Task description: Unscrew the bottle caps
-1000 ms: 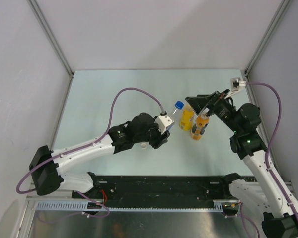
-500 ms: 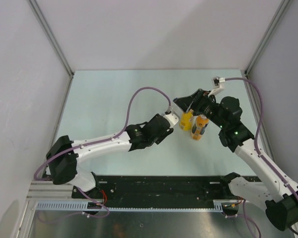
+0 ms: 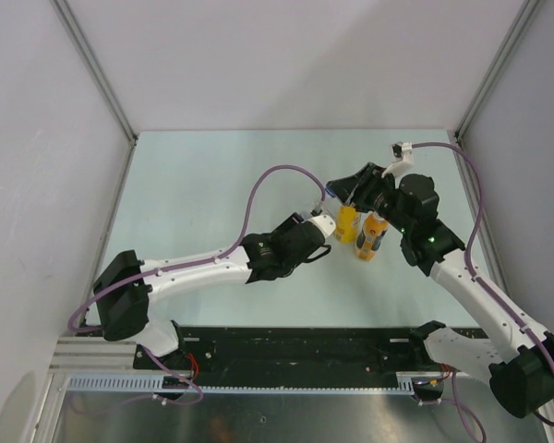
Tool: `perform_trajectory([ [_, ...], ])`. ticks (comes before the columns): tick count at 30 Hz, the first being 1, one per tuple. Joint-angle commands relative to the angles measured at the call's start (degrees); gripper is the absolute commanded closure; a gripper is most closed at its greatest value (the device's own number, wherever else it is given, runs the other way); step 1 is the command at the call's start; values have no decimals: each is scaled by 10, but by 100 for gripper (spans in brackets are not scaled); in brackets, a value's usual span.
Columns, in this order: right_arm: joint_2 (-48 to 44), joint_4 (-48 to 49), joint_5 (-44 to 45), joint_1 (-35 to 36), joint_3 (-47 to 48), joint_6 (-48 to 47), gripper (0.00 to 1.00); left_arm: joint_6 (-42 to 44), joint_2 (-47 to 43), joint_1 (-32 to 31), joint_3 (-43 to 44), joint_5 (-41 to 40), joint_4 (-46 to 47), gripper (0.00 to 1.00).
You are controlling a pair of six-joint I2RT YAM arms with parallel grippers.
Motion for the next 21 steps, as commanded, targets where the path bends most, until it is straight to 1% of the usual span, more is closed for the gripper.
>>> perform_trajectory([
  [1, 5, -2, 14, 3, 23, -2, 49, -9, 0, -8, 32, -30, 10, 61],
  [9, 30, 2, 2, 2, 23, 7, 50, -8, 2, -15, 38, -38, 4, 61],
  [12, 29, 8, -7, -2, 23, 13, 56, -5, 5, -15, 38, -37, 3, 61],
  [14, 27, 17, -19, -4, 23, 19, 57, -3, 8, -15, 37, -38, 2, 61],
  [19, 20, 29, -27, -8, 23, 33, 47, -3, 11, -15, 35, -39, 1, 62],
  [21, 19, 31, -30, -10, 23, 38, 45, -4, 12, -16, 35, -38, 2, 62],
])
